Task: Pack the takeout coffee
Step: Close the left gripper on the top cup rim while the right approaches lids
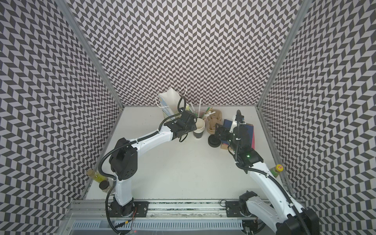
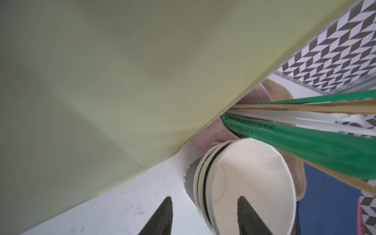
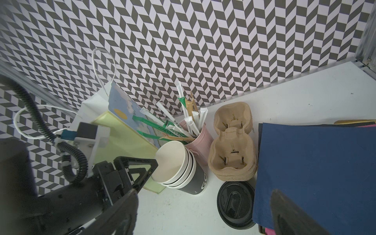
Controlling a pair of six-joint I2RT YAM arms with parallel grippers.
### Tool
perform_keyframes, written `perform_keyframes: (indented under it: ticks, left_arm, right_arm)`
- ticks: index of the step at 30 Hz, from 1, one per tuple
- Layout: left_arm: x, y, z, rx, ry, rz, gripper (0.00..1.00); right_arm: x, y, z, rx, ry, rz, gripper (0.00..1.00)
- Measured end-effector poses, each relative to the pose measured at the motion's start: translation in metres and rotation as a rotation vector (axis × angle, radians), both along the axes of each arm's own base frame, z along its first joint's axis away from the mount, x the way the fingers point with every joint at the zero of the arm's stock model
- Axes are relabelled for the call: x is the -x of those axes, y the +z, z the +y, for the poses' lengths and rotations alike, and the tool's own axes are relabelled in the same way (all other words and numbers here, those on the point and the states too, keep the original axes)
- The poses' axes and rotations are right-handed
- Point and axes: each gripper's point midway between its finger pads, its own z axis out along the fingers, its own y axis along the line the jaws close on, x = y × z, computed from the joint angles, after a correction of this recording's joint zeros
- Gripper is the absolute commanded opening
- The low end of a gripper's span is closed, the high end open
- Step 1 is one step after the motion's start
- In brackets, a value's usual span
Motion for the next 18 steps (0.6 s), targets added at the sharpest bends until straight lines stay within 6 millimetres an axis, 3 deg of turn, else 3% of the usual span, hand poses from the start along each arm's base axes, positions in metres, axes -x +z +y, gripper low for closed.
perform_keyframes:
  ticks: [3, 9, 18]
  left_arm:
    - [-0.003, -0.003, -0.002, -0.017, 0.003, 0.005, 0.40]
    - [-0.001, -0.009, 0.001, -0.044, 0.010, 0.021, 0.37]
    - [-0.003, 0.007, -0.007, -0.030, 0.006, -0.004, 0.30]
  right_arm:
    - [0.002, 0.003, 0.001, 0.000, 0.004, -0.010, 0.98]
    - [0.003, 0.005, 0.001, 0.000, 0.004, -0.016, 0.98]
    - [0.003, 0.005, 0.003, 0.003, 0.009, -0.017, 0.98]
